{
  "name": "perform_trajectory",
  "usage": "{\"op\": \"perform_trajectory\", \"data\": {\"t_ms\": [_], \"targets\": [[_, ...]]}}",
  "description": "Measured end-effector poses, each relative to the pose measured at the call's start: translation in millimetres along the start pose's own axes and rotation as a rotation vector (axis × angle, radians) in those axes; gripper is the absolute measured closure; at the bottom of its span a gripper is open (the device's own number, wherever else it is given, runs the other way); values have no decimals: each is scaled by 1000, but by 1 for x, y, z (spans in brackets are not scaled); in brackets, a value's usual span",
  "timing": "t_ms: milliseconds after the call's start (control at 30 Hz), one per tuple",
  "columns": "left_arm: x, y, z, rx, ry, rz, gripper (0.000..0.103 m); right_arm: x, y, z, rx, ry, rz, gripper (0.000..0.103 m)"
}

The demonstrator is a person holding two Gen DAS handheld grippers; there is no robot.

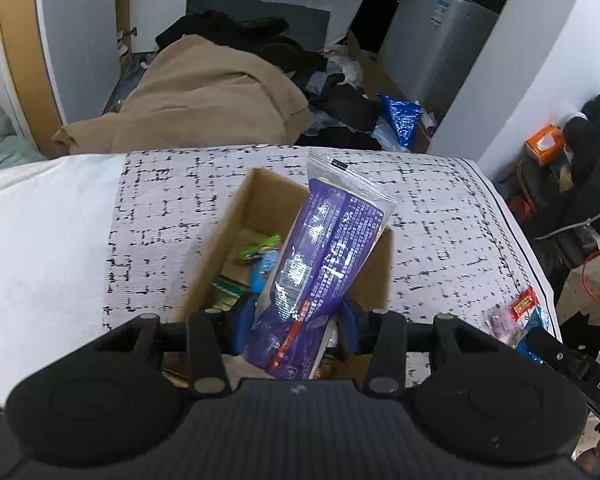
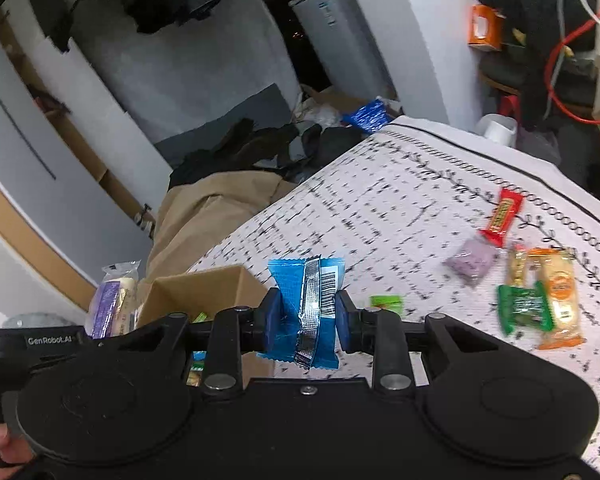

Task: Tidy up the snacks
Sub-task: 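Carry the purple bag with the left tool while the right tool carries the blue candy to the box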

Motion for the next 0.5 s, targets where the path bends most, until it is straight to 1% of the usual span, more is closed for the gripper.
{"op": "perform_trajectory", "data": {"t_ms": [200, 500], "targets": [[-23, -15, -9, -33, 21, 24, 59, -30, -16, 5, -30, 41, -10, 75], [-33, -44, -19, -92, 9, 70, 59, -65, -40, 4, -49, 75, -14, 75]]}}
Point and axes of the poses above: each gripper's, at about its wrist camera, not at the fingertips, and y roughly against the way its jaws point, x to its right, z to its underside, the point moved 2 cm from there along -y, roughly the way its jaws point, and after that the axes turned 1 degree about y, right-handed, at the moved point
